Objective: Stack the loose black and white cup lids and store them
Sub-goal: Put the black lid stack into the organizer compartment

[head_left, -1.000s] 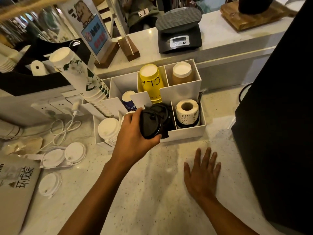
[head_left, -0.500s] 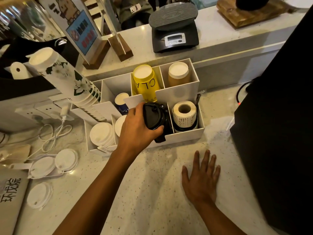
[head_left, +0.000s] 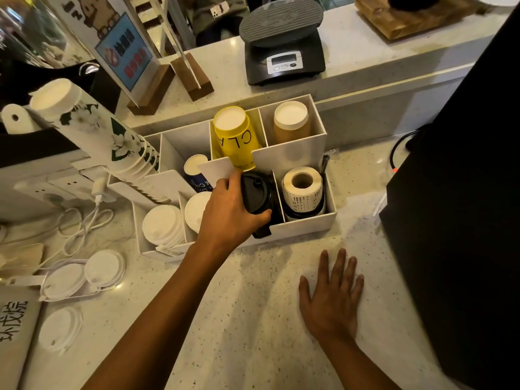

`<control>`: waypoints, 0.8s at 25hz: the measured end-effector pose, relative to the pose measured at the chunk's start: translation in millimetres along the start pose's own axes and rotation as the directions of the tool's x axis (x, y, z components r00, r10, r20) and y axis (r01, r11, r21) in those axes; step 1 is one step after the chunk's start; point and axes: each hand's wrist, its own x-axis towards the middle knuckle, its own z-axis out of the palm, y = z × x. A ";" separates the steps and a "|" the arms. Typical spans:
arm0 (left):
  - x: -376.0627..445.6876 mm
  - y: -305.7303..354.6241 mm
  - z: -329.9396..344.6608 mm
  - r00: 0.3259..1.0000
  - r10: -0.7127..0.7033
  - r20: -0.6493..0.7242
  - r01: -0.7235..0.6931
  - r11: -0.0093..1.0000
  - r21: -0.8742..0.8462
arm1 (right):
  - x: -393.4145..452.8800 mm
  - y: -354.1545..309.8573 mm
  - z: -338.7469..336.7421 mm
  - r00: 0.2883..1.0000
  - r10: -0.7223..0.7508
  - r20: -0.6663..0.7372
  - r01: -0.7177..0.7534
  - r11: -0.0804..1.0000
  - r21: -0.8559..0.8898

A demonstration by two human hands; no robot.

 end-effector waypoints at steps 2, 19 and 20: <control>-1.1 1.4 1.6 1.000 -0.002 0.014 0.002 1.000 0.020 | 0.1 0.1 0.8 1.000 0.002 -0.004 -0.002 1.000 -0.001; 16.0 23.7 31.9 0.981 -0.025 -0.192 0.077 0.960 0.270 | 3.2 2.9 9.1 1.000 -0.002 -0.008 0.002 1.000 -0.018; 16.5 22.5 33.4 0.981 -0.024 -0.192 0.078 0.958 0.277 | 2.6 2.4 8.8 1.000 -0.002 -0.009 0.002 1.000 -0.018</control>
